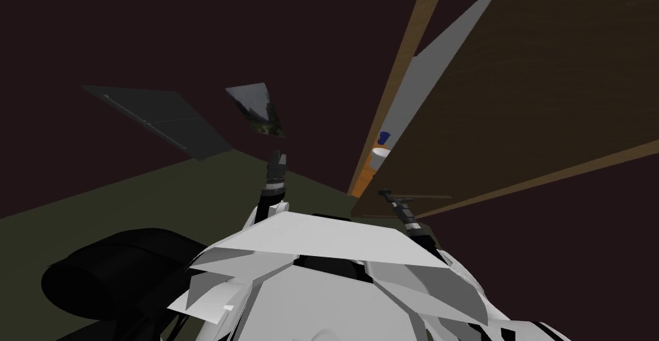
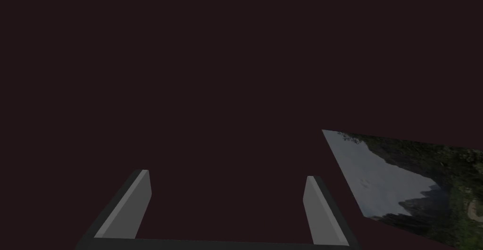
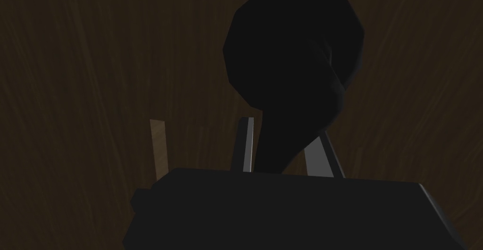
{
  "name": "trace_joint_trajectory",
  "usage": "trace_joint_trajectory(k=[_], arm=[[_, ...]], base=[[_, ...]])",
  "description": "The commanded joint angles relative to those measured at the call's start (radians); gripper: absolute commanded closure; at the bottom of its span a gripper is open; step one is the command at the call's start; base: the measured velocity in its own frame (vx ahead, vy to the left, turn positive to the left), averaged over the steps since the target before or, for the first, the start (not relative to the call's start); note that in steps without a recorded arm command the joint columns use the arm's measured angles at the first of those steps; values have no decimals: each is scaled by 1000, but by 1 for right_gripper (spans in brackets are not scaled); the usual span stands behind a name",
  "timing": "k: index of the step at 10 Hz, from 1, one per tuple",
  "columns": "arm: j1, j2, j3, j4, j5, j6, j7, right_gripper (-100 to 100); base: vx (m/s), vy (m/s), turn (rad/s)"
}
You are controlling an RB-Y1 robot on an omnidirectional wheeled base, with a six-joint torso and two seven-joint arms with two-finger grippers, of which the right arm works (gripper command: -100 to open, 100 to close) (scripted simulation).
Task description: Pull the door open
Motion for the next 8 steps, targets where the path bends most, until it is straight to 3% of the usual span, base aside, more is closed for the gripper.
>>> trace_joint_trajectory(k=[1, 2, 8], arm=[[5, -10, 3, 15, -2, -29, -6, 100], [2, -6, 3, 11, 0, -18, -5, 100], [21, -22, 15, 55, -4, -92, -17, 100]], base=[[-221, -72, 133], [-91, -31, 20], [-204, -101, 198]])
